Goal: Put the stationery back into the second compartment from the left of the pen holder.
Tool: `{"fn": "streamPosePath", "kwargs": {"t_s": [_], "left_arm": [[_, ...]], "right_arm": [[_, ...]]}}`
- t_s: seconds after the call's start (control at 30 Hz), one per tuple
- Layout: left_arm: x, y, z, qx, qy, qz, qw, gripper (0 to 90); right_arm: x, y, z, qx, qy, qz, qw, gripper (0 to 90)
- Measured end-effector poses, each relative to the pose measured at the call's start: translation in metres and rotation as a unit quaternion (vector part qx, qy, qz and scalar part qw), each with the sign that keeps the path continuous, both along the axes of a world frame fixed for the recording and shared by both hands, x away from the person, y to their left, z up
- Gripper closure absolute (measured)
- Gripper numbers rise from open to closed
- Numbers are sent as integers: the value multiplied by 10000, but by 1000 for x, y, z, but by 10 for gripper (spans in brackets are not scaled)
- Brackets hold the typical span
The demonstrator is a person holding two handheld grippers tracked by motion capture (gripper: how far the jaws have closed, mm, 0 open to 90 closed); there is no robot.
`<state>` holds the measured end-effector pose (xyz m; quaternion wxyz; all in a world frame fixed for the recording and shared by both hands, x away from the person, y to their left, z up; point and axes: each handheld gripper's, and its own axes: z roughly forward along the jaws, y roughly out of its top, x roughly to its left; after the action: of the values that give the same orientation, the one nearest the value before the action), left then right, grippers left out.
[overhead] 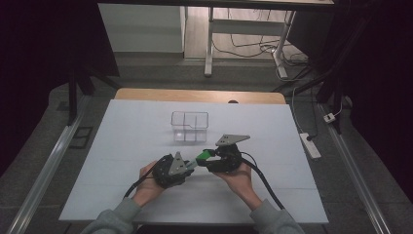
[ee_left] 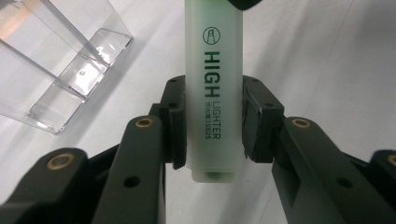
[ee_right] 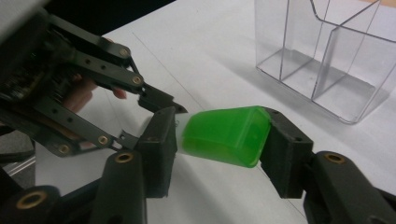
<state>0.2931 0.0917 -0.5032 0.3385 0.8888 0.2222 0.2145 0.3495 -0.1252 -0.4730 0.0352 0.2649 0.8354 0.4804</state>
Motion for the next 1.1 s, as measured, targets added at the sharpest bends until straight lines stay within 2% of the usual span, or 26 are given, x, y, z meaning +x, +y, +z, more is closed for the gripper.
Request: {"fn": "streamPosePath", "kwargs": {"t_s": [0.2, 0.3, 0.47, 0.6, 0.87, 1.1], "left_arm": [[2, -3, -3, 66, 19, 31, 10000, 647], [4, -3, -5, 18, 65, 10, 10000, 645], [5, -3, -6, -3, 64, 25, 10000, 635], [7, 1, -4, -218, 143, 71, 9996, 589], [8, 12, 0, -383, 231, 157, 9989, 443], [7, 21, 3, -558, 310, 218, 9977, 400]], "right_arm": [[1, -3, 2, 326, 135, 123, 9993, 615], [1, -3, 4, 587, 318, 304, 9973, 691], [-3, -1, 7, 478, 164, 430, 9978, 711], [-4, -1, 9, 457, 75, 460, 9979, 718], [-3, -8, 16, 469, -145, 383, 9981, 743], [-3, -15, 22, 503, -285, 287, 9979, 745]]}}
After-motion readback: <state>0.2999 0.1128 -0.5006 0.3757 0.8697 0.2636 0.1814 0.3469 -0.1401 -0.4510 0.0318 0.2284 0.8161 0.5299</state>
